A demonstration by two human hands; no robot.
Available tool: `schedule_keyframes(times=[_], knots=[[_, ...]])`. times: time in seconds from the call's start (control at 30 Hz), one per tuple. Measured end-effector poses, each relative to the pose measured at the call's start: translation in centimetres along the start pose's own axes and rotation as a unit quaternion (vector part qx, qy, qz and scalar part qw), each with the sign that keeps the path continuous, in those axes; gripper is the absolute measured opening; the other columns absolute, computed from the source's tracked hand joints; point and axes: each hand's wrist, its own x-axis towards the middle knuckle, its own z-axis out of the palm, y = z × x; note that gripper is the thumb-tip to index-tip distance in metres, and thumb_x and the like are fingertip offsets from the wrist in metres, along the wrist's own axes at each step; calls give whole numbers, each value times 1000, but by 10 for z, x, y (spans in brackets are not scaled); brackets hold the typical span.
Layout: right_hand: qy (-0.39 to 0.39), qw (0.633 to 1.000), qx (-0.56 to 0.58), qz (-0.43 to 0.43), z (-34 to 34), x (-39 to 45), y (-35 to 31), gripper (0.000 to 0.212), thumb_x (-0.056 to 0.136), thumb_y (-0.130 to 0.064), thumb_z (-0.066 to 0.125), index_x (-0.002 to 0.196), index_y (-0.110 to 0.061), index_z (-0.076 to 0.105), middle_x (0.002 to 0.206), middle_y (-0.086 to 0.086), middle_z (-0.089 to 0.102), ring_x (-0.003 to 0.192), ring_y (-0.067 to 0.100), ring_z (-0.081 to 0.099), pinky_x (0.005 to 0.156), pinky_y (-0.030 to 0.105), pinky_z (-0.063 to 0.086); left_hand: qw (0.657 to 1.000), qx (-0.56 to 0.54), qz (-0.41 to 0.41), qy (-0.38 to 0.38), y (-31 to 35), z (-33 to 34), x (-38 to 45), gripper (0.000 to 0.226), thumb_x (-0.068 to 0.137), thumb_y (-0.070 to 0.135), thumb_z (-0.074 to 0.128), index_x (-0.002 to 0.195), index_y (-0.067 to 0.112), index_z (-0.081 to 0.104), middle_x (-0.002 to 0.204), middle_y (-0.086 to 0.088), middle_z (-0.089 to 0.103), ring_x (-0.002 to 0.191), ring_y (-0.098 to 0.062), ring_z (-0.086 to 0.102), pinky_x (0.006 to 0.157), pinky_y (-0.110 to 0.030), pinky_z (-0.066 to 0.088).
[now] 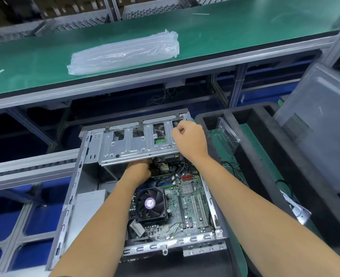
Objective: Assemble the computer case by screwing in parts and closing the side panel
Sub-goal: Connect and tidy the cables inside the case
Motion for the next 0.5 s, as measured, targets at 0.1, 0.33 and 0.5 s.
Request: schedule_keyframes(times=[0.1, 0.33, 0.5], knots=[[0, 1000, -3, 0, 0, 0, 1, 29, 87, -15, 54, 63, 0, 46, 54, 6, 42, 52, 17, 31, 51, 30, 29, 1000, 5, 8, 15, -1, 1, 1, 36, 86, 14, 54, 121, 15, 59, 110, -15, 65, 98, -33, 60, 78, -32, 48], [-2, 1000, -9, 2, 0, 1, 1, 29, 88, -15, 54, 62, -2, 47, 54, 6, 45, 52, 17, 34, 50, 29, 31, 997, 60, 22, 53, 3, 7, -1, 31, 87, 23, 56, 117, 13, 60, 108, -14, 64, 99, -33, 59, 80, -33, 47], [-2, 1000, -6, 3, 0, 1, 1, 30, 88, -15, 54, 61, -4, 47, 53, 4, 44, 53, 17, 34, 50, 29, 30, 999, 46, 9, 19, 5, 7, 1, 33, 87, 31, 55, 115, 14, 60, 99, -10, 66, 87, -28, 59, 78, -30, 47]])
